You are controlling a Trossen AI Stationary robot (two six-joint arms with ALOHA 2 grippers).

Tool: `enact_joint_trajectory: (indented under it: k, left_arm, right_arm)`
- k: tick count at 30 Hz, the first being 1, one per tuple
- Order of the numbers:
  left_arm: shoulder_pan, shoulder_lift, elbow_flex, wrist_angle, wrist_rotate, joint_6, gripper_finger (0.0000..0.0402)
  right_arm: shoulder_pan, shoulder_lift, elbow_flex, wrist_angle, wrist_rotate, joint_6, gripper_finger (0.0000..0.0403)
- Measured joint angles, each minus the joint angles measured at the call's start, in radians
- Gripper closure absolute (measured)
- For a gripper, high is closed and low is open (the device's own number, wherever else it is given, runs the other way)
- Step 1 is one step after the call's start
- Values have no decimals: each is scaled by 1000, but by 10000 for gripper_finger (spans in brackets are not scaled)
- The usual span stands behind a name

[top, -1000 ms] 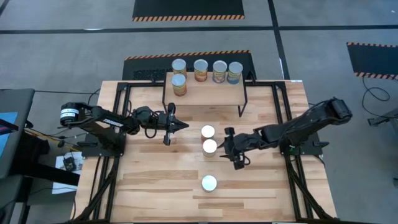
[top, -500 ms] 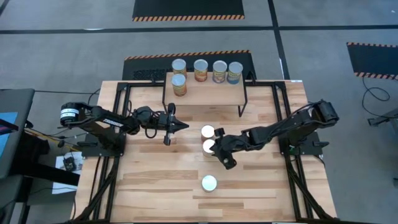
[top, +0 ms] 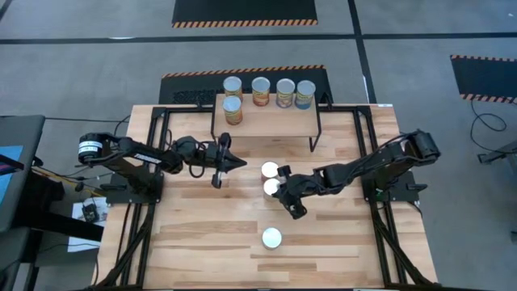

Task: Pick and place cans onto a shelf
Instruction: Put the canned carrots on the shelf

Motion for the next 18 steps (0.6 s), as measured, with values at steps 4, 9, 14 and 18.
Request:
enact_joint_trajectory:
  k: [4,9,14,18]
  left_arm:
    - [0,0,19,-2,10,3,401]
    - [0,0,32,-8,5,9,401]
    - [0,0,34,-15,5,13,401]
    - [0,0,34,-15,5,16,401]
  right_arm:
    - [11,-42,-3,-28,-21,7,390]
    - [28,-155,12,-75,-44,41,395]
    - [47,-278,69,-162,-54,56,398]
    - [25,-355,157,-316,-4,76,389]
